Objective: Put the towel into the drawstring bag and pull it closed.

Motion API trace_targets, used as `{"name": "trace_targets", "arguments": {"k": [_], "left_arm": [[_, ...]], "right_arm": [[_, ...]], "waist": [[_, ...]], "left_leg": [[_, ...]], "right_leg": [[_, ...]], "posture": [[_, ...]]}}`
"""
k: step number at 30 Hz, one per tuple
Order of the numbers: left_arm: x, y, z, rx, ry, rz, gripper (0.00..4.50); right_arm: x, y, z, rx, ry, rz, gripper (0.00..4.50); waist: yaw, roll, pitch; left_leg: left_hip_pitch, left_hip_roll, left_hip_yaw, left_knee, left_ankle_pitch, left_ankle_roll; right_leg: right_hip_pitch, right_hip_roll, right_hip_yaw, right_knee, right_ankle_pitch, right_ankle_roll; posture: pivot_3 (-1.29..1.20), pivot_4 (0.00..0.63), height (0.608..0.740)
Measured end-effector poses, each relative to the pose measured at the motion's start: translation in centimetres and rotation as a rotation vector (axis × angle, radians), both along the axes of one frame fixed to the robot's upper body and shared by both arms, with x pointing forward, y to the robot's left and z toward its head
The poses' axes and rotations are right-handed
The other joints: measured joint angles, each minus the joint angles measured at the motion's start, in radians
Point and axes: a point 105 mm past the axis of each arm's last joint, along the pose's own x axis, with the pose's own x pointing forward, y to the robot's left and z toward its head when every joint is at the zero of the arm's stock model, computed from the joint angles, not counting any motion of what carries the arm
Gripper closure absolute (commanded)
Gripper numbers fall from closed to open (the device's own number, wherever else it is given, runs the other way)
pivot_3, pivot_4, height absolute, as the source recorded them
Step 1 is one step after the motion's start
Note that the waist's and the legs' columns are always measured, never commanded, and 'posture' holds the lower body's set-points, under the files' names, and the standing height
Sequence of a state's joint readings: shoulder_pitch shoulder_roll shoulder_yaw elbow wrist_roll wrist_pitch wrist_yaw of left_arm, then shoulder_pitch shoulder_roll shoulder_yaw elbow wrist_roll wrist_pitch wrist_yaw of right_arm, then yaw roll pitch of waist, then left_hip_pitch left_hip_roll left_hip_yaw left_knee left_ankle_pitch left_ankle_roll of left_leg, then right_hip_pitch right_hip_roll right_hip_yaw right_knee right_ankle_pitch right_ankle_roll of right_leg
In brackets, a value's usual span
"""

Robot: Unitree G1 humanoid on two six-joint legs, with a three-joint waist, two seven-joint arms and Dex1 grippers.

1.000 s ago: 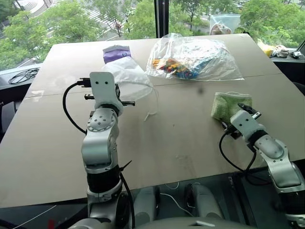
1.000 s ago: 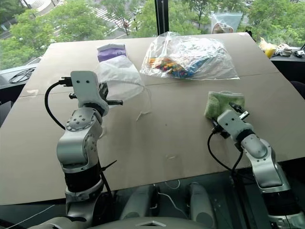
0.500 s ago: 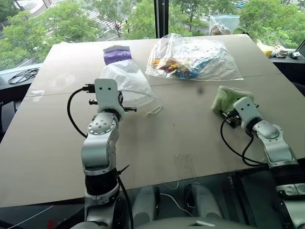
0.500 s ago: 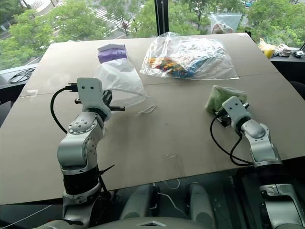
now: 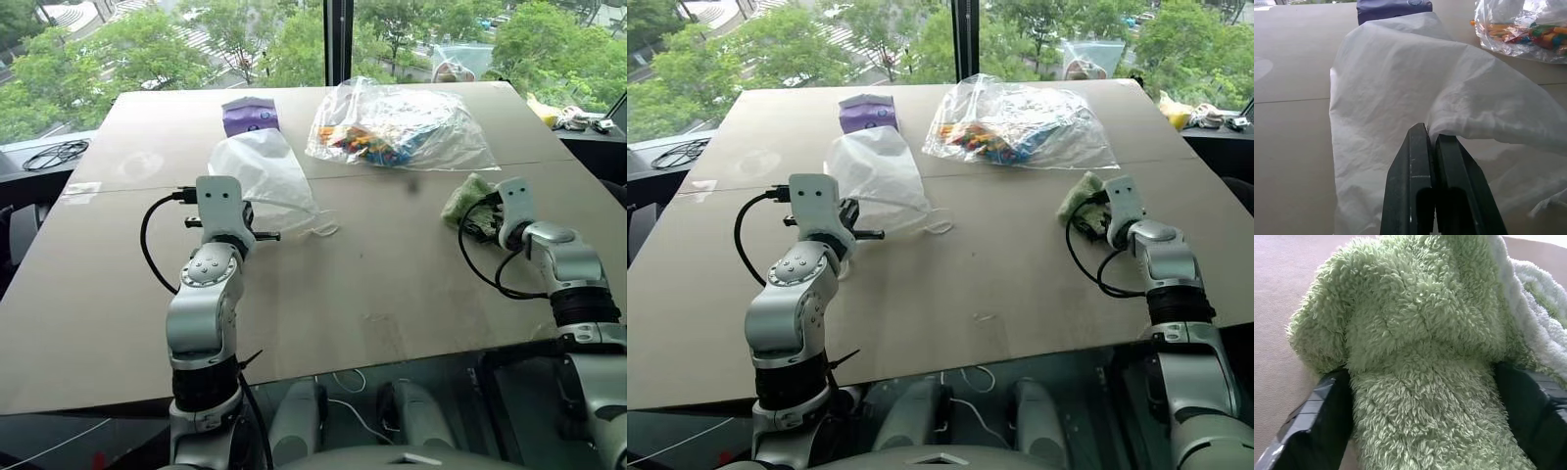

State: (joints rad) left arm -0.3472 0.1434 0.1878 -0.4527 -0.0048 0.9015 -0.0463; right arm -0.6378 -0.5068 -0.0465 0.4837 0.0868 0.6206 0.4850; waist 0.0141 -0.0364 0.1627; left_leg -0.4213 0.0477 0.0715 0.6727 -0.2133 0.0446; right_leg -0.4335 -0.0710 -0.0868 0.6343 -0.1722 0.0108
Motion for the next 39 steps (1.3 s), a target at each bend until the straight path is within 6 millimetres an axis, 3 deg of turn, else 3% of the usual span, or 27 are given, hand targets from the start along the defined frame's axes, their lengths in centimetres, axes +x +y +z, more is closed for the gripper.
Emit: {"name": "trace_targets", "arguments": {"k": [4,6,7,12,16,19,23,28,33,37,39], "left_arm": [[0.0,0.1,-0.1,-0.026,0.007,-0.004,4.50],[0.1,0.2,0.3,-0.057,0.003,-0.003,4.50],[0.2,0.2,0.5,-0.063,-0.002,-0.003,4.50],[0.7,-0.4,1.6,-0.174,-0.009,-0.057,4.50],[0.9,-1.0,1.3,-0.394,0.068,-0.115,4.50],[0.7,-1.6,0.9,-0.484,0.138,-0.169,4.50],[0.9,-2.7,1.8,-0.585,0.181,-0.244,4.50],[0.9,-3.2,2.6,-0.657,0.208,-0.282,4.50],[0.7,-4.3,3.5,-0.688,0.223,-0.373,4.50],[0.8,-4.3,3.9,-0.695,0.217,-0.379,4.50],[0.9,-4.6,4.4,-0.729,0.202,-0.412,4.50]], "right_arm": [[-0.2,0.5,-0.1,-0.031,0.012,0.037,3.46],[-0.3,0.6,-0.1,-0.039,0.013,0.051,4.25],[-0.3,0.6,-0.1,-0.037,0.014,0.055,4.39],[-0.3,0.9,0.0,-0.013,0.021,0.057,4.40],[-1.5,2.0,0.7,0.107,0.017,0.125,4.40],[-3.2,5.0,1.2,0.288,0.053,0.238,4.40],[-5.7,10.8,3.0,0.582,0.098,0.390,4.40],[-8.0,16.9,7.8,0.849,0.016,0.493,4.40],[-9.1,20.1,9.9,0.824,-0.071,0.512,4.40],[-9.9,21.5,10.7,0.770,-0.139,0.548,4.40],[-8.7,21.2,10.5,0.558,-0.283,0.489,4.40]], "waist": [[-0.001,-0.002,-0.003],[-0.003,-0.003,-0.005],[-0.003,-0.004,-0.005],[-0.005,-0.005,-0.006],[-0.005,-0.004,-0.005],[-0.025,-0.002,-0.003],[-0.032,0.002,0.001],[-0.022,0.008,0.007],[-0.021,0.009,0.008],[-0.022,0.009,0.008],[-0.022,0.009,0.008]], "left_leg": [[0.000,0.004,-0.001,-0.003,0.000,0.000],[0.000,0.005,0.000,-0.003,0.000,0.000],[0.000,0.005,0.000,-0.004,0.000,0.000],[0.000,0.006,0.000,-0.005,0.000,-0.001],[-0.001,0.006,-0.001,-0.005,-0.001,-0.001],[-0.002,0.007,-0.002,-0.008,-0.001,-0.002],[-0.012,0.007,-0.002,-0.008,0.000,0.000],[-0.014,0.007,-0.002,-0.009,-0.001,-0.001],[-0.015,0.006,-0.001,-0.009,-0.001,-0.001],[-0.016,0.005,-0.001,-0.009,-0.001,-0.001],[-0.015,0.003,-0.001,-0.009,-0.001,-0.001]], "right_leg": [[0.002,-0.001,-0.003,-0.007,0.000,0.000],[0.002,0.000,-0.004,-0.007,0.000,0.000],[0.002,0.000,-0.004,-0.007,0.000,0.000],[0.002,0.000,-0.006,-0.008,0.000,0.000],[0.001,0.001,-0.008,-0.008,0.000,0.000],[0.000,0.005,-0.008,-0.008,0.000,0.000],[-0.011,0.011,-0.007,-0.006,0.002,0.004],[-0.014,0.012,-0.006,-0.004,0.002,0.003],[-0.014,0.009,-0.004,-0.008,0.002,0.003],[-0.014,0.008,-0.003,-0.008,0.002,0.003],[-0.014,0.008,-0.004,-0.008,0.000,0.000]], "posture": [[0.00,0.150,0.740],[0.00,0.150,0.740],[0.00,0.150,0.740],[0.00,0.150,0.740],[0.00,0.150,0.740],[0.00,0.150,0.740],[0.00,0.150,0.740],[0.00,0.150,0.740],[0.00,0.150,0.740],[0.00,0.150,0.740],[0.00,0.150,0.740]]}}
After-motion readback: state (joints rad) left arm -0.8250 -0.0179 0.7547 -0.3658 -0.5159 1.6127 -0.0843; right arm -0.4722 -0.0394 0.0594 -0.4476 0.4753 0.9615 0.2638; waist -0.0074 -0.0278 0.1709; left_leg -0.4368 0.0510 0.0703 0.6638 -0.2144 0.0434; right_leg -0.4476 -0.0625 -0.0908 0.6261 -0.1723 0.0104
